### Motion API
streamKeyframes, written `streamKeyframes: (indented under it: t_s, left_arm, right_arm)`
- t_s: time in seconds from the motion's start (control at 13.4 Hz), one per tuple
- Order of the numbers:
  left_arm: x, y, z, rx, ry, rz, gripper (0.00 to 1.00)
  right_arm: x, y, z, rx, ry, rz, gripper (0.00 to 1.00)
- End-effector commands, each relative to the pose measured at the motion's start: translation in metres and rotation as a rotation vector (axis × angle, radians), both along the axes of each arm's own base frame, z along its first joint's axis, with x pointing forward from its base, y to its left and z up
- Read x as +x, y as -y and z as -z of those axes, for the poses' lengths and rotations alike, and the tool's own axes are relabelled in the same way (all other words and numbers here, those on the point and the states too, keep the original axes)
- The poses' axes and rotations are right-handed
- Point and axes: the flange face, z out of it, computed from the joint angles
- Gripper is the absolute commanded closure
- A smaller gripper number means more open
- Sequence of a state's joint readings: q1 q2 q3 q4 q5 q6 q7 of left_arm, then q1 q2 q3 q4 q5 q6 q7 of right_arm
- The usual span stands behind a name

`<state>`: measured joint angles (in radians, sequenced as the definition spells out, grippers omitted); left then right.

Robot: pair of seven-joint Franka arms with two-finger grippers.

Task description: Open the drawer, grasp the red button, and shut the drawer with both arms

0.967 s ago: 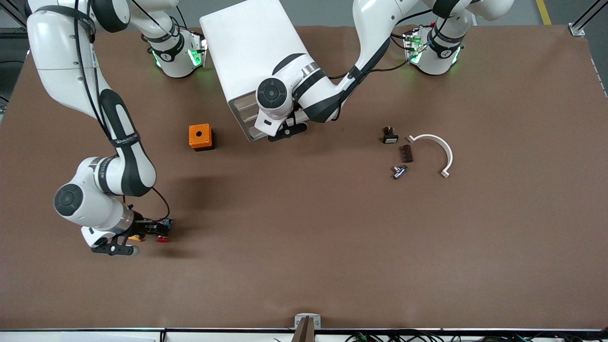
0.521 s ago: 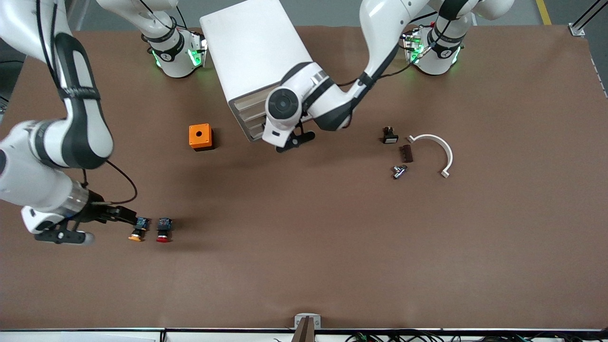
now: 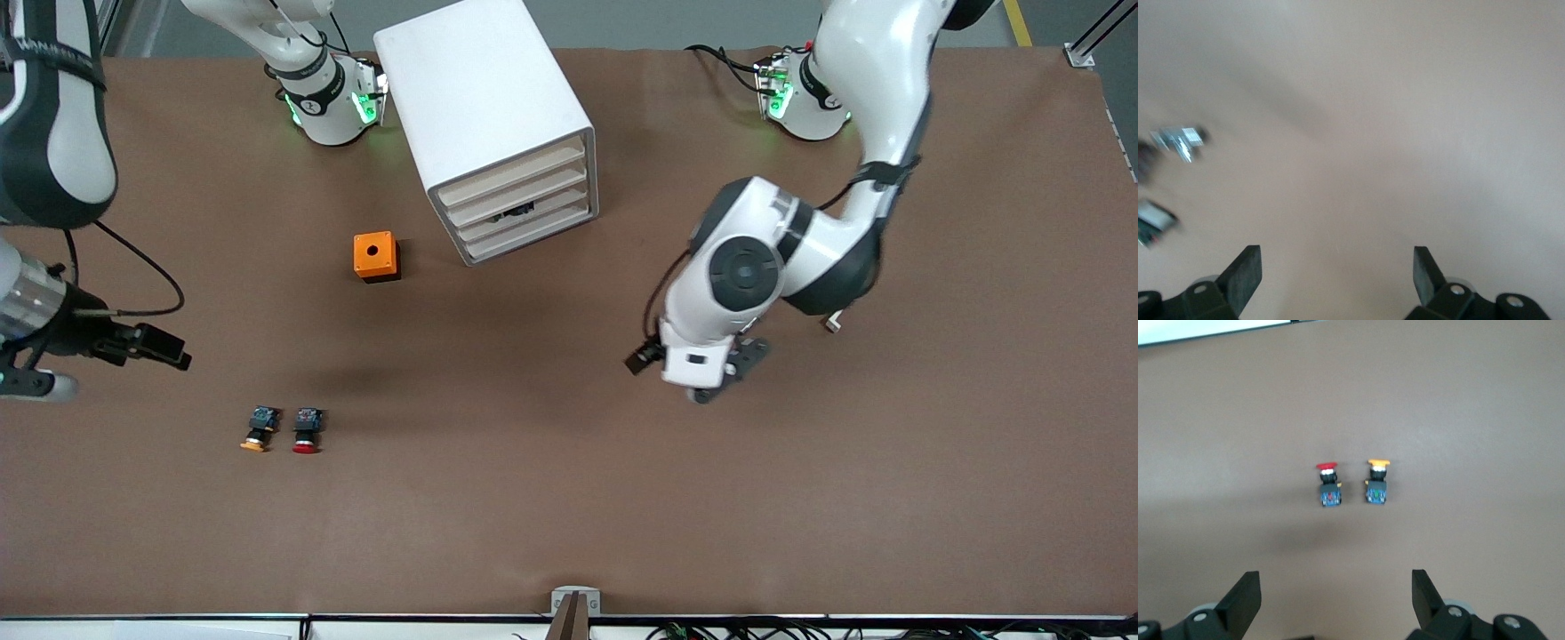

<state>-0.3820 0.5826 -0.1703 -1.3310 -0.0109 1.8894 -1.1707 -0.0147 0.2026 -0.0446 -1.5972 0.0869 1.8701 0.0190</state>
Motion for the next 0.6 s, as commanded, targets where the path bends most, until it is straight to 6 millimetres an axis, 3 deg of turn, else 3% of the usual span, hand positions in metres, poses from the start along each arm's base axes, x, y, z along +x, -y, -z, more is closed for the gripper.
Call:
streamKeyframes:
  t_s: [0.0, 0.3, 0.45, 0.52]
  left_arm:
    - [0.015, -0.063, -0.044, 0.020, 0.048, 0.059, 0.00]
    - [0.033, -0.196, -0.105, 0.049, 0.059, 0.183, 0.00]
    - [0.031, -0.245, -0.133, 0.052, 0.079, 0.245, 0.00]
    - [0.029, -0.261, -0.141, 0.056, 0.076, 0.266, 0.00]
  right_arm:
    - [-0.032, 0.002, -0.039, -0.014, -0.010, -0.006, 0.00]
    - [-0.059, 0.000, -0.088, -0.015, -0.025, -0.010, 0.00]
    - [-0.070, -0.001, -0.117, -0.011, -0.064, -0.018, 0.00]
    - [-0.072, -0.004, -0.128, -0.006, -0.063, -0.024, 0.00]
